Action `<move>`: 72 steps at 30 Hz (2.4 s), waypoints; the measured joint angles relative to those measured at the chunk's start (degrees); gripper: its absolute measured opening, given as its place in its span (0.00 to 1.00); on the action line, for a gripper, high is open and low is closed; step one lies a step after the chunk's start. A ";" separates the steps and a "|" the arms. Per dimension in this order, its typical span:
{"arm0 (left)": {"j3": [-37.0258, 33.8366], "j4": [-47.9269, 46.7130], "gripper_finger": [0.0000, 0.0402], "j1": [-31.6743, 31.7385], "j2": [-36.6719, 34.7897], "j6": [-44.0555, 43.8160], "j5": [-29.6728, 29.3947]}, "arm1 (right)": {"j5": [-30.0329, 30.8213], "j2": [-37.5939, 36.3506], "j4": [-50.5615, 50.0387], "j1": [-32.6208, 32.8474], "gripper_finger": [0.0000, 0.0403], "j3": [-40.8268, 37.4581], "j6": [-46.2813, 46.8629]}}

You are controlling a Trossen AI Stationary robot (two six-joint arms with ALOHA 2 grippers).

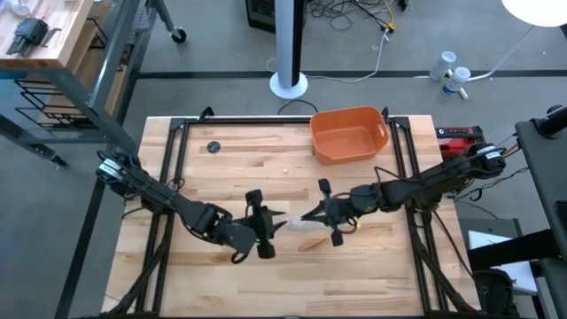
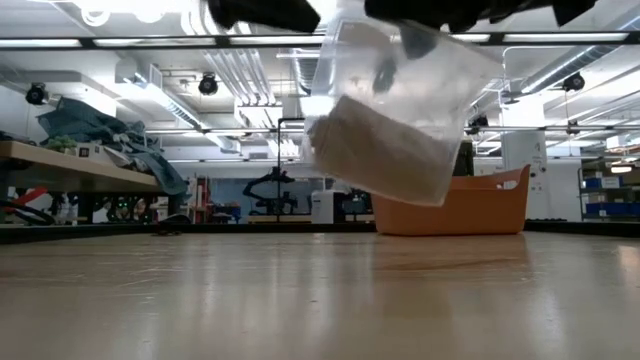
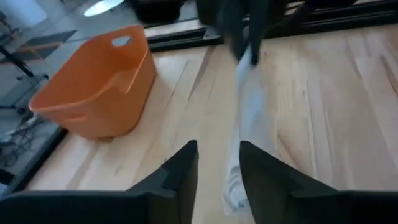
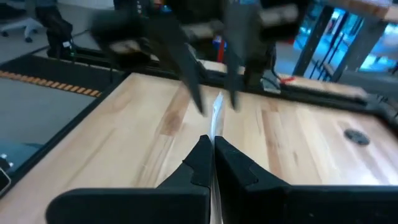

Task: Roll bandage
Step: Close the transparent zip bag

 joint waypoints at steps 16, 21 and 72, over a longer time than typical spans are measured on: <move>-7.24 23.17 0.37 4.66 -1.04 6.02 10.83 | 3.29 -0.38 1.81 1.61 0.00 0.05 -3.84; -7.24 23.95 0.29 5.18 -1.00 7.14 11.36 | 3.25 0.16 2.95 1.63 0.00 0.05 -3.91; -7.22 20.43 0.00 2.78 0.88 17.86 11.68 | 0.34 -1.65 -15.49 0.89 0.19 0.07 8.85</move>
